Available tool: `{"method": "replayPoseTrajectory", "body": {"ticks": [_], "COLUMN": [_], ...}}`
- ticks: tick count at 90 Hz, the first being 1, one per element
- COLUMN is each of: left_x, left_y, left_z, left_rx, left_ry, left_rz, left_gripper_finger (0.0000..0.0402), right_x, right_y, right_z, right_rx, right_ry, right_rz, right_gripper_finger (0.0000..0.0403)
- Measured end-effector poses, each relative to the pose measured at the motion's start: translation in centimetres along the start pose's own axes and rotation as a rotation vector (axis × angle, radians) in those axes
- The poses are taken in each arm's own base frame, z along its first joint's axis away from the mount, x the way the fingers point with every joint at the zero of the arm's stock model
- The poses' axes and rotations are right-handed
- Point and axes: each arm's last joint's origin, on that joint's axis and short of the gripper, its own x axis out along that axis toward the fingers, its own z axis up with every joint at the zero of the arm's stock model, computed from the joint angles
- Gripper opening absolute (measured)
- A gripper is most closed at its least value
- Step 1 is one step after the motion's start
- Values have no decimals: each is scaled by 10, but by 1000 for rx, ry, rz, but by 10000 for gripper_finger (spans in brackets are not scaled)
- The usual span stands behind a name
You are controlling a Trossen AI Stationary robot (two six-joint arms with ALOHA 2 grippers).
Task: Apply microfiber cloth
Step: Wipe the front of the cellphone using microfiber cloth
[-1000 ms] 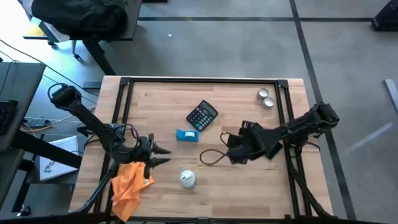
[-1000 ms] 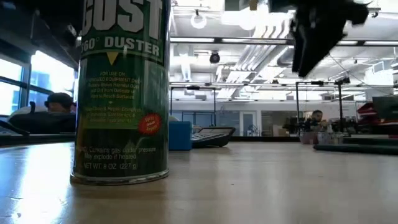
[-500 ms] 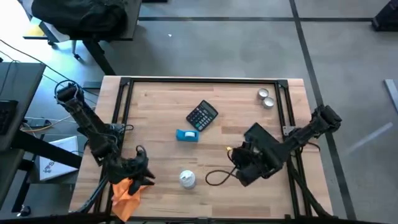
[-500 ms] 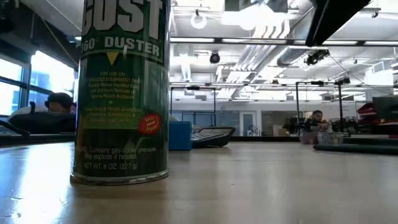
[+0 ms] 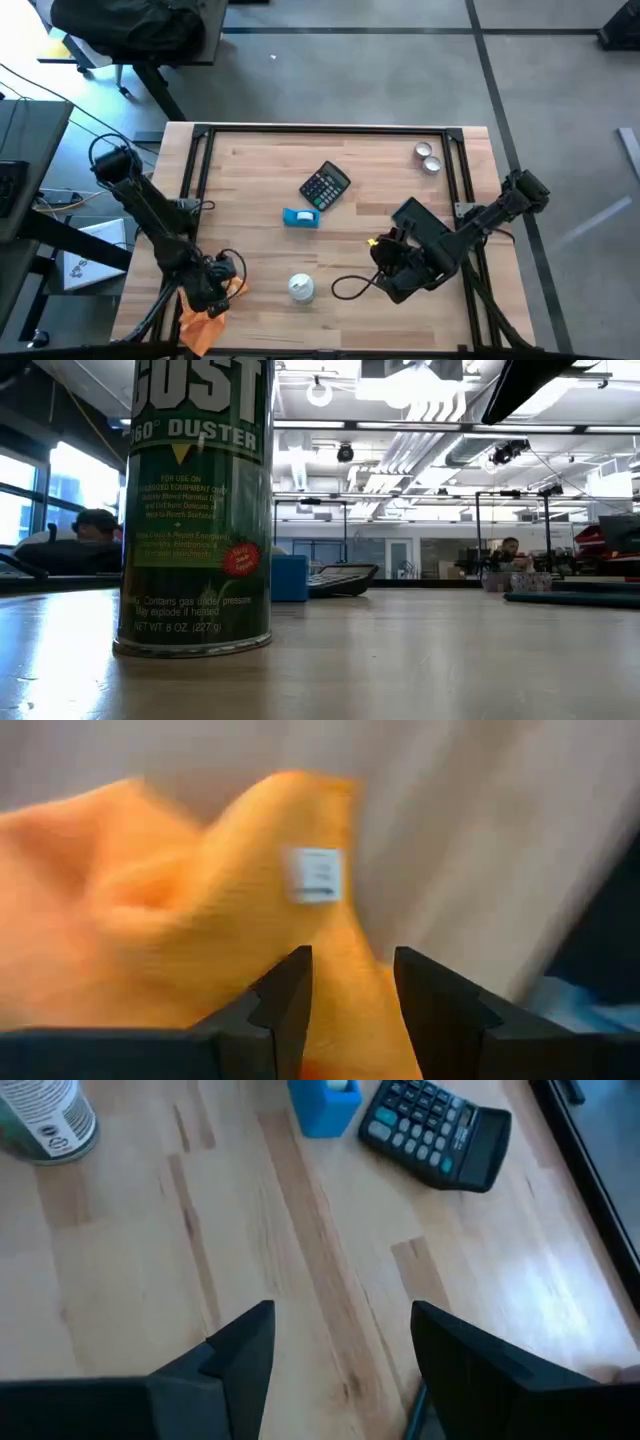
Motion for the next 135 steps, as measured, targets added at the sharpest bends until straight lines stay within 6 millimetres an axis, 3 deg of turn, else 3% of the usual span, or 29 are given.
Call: {"method": "replayPoseTrajectory", "body": {"ticks": [24,43,54,66,77,93,106,117,135], "left_x": [31,25,8,-25,-65,-122,-149,-165,-191], "left_y": [5,5,-1,-17,-21,-11,-7,-17,-40], "left_z": [-2,-1,4,14,23,45,66,89,127], "left_rx": [-28,18,106,158,205,229,235,275,495], "left_ry": [47,43,-90,-315,-552,-972,-1179,-1250,-1349], "left_rz": [223,271,268,181,168,198,258,266,-29], "left_gripper_finger": [118,12,5,1,0,0,0,0,0], "right_x": [6,6,6,5,5,5,10,14,3], "right_y": [1,2,3,6,10,9,6,1,-16], "right_z": [-4,-4,-3,1,7,21,39,60,103], "right_rx": [-1,1,9,41,15,11,-27,-124,-172], "right_ry": [6,4,-5,-56,-127,-293,-374,-452,-622], "right_rz": [-3,0,9,29,35,-57,-81,-100,-138], "right_gripper_finger": [201,201,201,201,201,201,201,201,201]}}
